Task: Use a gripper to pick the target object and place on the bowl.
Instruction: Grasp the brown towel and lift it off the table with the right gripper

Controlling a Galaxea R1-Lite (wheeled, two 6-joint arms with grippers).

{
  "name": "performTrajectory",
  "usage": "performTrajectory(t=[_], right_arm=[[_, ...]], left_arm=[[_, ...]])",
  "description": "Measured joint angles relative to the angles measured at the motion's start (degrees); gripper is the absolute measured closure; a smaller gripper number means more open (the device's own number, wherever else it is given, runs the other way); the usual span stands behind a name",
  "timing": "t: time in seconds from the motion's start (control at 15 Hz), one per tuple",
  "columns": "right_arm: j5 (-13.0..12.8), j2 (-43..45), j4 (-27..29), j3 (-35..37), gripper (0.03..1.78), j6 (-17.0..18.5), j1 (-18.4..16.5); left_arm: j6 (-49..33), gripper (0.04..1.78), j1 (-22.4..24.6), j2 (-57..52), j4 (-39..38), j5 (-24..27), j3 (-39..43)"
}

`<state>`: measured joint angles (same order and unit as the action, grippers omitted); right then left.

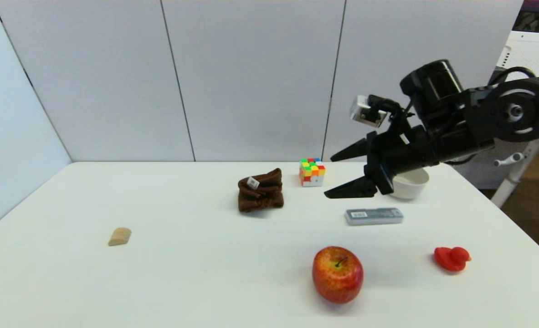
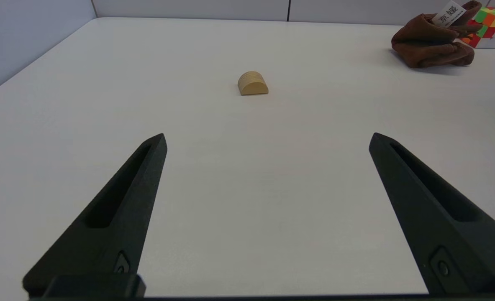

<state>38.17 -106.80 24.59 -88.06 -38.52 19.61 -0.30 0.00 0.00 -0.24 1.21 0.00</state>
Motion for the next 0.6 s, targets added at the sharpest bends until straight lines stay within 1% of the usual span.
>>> performTrajectory(t=[0.2, 0.33, 0.4, 0.47, 0.6], right_arm=[[7.7, -7.0, 1.1, -6.3, 0.10, -7.3, 1.2], [11.3, -11.5, 1.1, -9.9, 0.10, -11.1, 2.4], [12.4, -13.6, 1.0, -11.8, 0.10, -12.3, 3.0], [12.9, -15.6, 1.0, -13.8, 0.10, -12.9, 3.5], [13.1, -19.3, 0.9, -17.8, 0.10, -13.3, 4.4]], left_arm=[[0.0, 0.11, 0.0, 0.0, 0.0, 0.0, 0.0], [0.0, 0.11, 0.0, 0.0, 0.0, 0.0, 0.0], [0.0, 0.11, 0.0, 0.0, 0.0, 0.0, 0.0], [0.0, 0.11, 0.0, 0.0, 0.0, 0.0, 0.0], [0.0, 0.11, 0.0, 0.0, 0.0, 0.0, 0.0]])
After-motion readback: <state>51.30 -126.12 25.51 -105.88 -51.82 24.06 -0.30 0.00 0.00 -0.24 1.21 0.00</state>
